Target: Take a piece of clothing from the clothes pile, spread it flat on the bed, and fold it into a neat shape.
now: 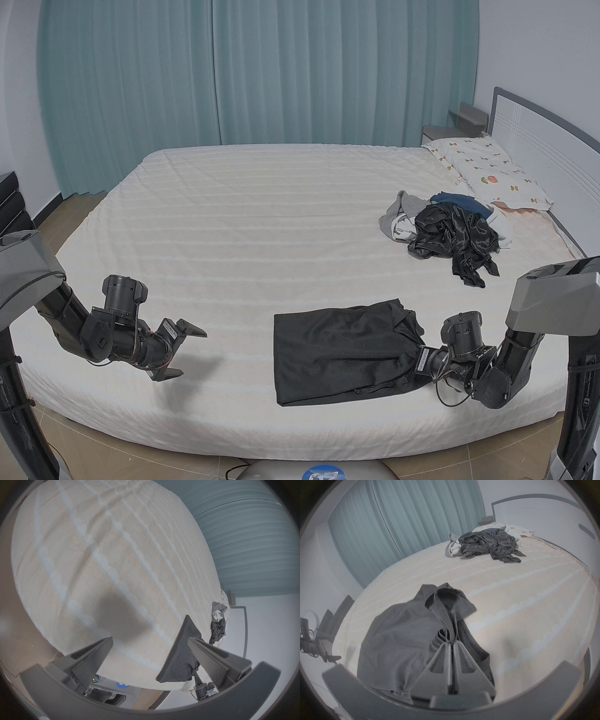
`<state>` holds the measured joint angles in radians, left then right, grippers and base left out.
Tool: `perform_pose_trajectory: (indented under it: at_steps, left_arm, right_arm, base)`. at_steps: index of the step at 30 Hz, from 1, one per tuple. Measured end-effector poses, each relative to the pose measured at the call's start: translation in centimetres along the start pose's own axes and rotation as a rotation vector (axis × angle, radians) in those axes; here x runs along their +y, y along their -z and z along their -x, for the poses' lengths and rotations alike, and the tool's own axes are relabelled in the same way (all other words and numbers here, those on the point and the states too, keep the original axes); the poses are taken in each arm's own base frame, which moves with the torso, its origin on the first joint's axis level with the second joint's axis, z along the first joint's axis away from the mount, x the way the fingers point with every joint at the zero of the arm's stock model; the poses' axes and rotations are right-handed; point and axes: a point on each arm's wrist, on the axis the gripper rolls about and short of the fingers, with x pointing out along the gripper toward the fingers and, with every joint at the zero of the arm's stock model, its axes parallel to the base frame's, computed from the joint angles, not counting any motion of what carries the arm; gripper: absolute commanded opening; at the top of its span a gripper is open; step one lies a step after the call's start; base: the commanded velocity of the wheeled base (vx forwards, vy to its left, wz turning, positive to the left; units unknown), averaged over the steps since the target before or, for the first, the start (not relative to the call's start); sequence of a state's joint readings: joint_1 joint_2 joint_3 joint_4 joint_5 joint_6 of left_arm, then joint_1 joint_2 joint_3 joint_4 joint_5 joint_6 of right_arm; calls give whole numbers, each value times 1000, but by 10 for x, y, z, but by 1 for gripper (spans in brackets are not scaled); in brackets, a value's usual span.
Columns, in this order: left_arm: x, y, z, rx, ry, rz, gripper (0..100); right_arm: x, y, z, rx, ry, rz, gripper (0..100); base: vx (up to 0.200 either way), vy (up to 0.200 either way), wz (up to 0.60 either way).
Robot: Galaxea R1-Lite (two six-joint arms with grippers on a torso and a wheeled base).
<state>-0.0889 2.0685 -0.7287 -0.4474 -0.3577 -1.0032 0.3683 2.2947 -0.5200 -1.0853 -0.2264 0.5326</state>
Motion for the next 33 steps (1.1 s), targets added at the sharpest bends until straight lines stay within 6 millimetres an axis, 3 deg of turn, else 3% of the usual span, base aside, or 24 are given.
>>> perform_pose_trajectory:
  at_steps: [6,14,23,33]
  left_arm:
    - [0,-1,0,-15,-8,4,100]
    - [0,-2,-2,-51,-28,25,100]
    - [-5,-6,-3,-78,4,79,100]
    - [-6,-8,-5,-111,19,87,100]
  right_arm:
    - [-15,1,7,21,13,-17,100]
    - [-28,-28,17,-25,-88,-89,100]
    - [-11,-60,-2,-94,-225,-161,100]
    - [11,-55,-26,-25,-330,-278,100]
  base:
    - [0,0,0]
    - [0,0,0]
    - [0,0,0]
    - [120,0,0]
